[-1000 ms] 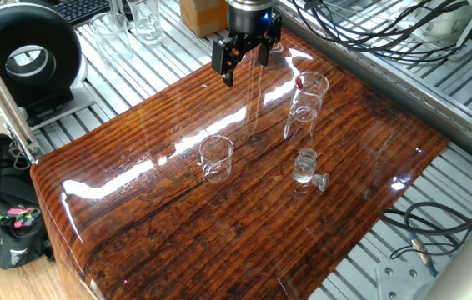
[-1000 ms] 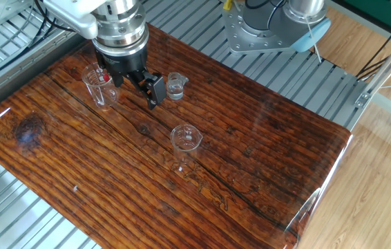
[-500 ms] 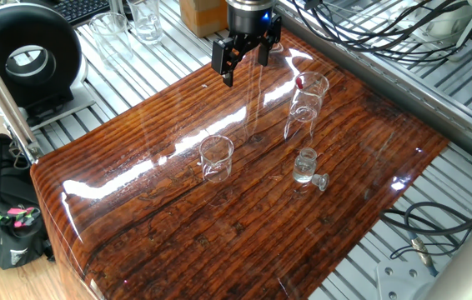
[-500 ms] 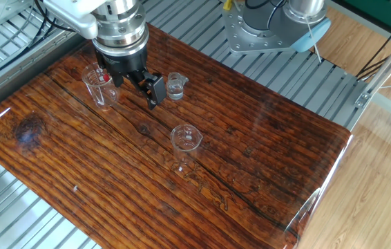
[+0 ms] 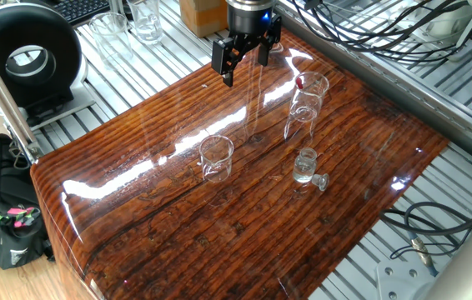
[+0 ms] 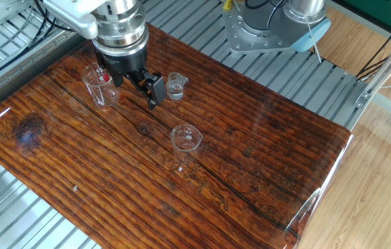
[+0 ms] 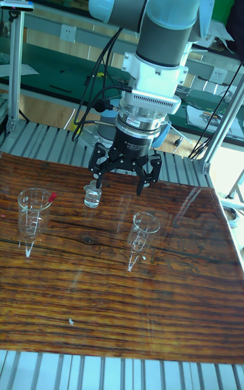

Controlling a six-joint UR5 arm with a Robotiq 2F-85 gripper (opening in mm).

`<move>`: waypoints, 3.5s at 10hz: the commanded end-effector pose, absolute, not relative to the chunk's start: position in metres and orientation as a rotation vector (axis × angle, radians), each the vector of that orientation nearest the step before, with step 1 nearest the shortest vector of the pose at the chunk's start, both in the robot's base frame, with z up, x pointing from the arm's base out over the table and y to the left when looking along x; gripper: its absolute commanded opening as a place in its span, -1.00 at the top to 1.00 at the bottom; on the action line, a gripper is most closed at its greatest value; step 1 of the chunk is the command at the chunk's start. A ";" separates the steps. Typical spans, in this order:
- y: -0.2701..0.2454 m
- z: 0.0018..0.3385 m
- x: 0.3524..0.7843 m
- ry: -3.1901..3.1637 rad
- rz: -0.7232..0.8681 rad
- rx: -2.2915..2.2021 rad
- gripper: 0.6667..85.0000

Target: Transfer liquid using a dropper

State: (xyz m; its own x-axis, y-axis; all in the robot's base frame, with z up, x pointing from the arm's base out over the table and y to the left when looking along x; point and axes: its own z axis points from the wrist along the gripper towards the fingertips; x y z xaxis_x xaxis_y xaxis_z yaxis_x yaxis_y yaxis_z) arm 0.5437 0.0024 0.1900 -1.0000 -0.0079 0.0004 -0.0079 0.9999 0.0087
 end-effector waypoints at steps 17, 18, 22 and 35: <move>-0.104 0.171 0.519 -2.872 0.317 0.960 0.98; -0.112 0.178 0.521 -2.878 0.354 0.957 0.98; -0.128 0.163 0.519 -2.965 0.340 0.909 0.95; -0.104 0.146 0.543 -3.025 0.310 1.119 0.02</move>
State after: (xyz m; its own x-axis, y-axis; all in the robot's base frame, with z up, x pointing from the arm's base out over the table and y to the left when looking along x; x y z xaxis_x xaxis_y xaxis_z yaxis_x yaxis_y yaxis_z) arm 0.5282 -0.1158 0.1517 -0.7507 -0.6603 0.0230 -0.6498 0.7316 -0.2060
